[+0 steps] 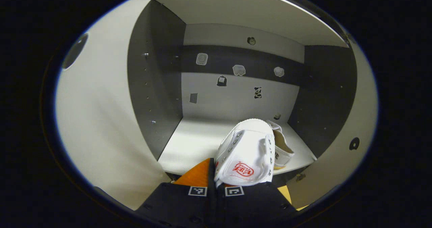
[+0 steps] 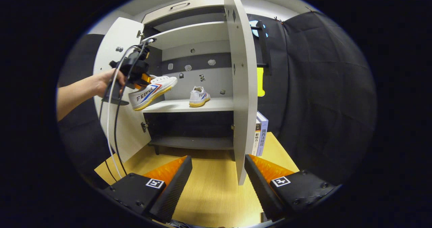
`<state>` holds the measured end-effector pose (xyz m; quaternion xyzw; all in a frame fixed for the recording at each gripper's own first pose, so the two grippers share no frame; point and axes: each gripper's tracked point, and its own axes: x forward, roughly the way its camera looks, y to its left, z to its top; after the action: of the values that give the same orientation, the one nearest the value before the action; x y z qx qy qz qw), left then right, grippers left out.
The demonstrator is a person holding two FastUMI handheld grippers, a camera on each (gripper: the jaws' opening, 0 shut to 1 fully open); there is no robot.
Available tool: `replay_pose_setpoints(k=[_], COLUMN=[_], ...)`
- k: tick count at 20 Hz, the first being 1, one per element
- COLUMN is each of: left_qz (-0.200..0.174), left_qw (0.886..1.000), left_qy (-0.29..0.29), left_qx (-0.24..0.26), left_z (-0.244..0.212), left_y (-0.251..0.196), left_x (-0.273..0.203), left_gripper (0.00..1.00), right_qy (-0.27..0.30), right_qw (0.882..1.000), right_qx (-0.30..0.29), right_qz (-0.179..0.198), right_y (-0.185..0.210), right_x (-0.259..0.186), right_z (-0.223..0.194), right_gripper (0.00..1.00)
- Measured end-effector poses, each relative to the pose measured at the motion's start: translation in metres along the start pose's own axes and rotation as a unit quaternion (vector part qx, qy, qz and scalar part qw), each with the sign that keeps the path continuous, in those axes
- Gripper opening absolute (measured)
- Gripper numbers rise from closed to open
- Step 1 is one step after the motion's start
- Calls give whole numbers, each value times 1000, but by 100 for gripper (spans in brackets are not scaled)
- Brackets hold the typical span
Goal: Grab one shoe with the right hand and put it into the shoe cabinet, grab the other shoe with the left hand and put it into the shoe cabinet; then close the right door with the right hand and the left door with the left hand.
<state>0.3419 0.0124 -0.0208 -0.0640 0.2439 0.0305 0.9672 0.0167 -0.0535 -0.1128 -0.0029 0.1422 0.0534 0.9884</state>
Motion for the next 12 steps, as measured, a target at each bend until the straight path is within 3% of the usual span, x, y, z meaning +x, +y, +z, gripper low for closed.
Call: replay_pose_setpoints(k=[6, 9, 12], left_qz=[41, 53, 59], left_qw=[998, 994, 991], left_qy=[39, 60, 87], left_qx=[27, 74, 83], left_z=[33, 32, 27], left_y=[10, 7, 3], left_x=[89, 126, 159], left_gripper=[5, 5, 5], right_qy=[-7, -10, -9], right_qw=[1000, 1000, 999], right_qx=[-21, -18, -25], right_qz=[-3, -13, -21], right_y=[-2, -6, -8], right_x=[-3, -4, -3], right_z=[13, 18, 17], right_gripper=[99, 99, 99])
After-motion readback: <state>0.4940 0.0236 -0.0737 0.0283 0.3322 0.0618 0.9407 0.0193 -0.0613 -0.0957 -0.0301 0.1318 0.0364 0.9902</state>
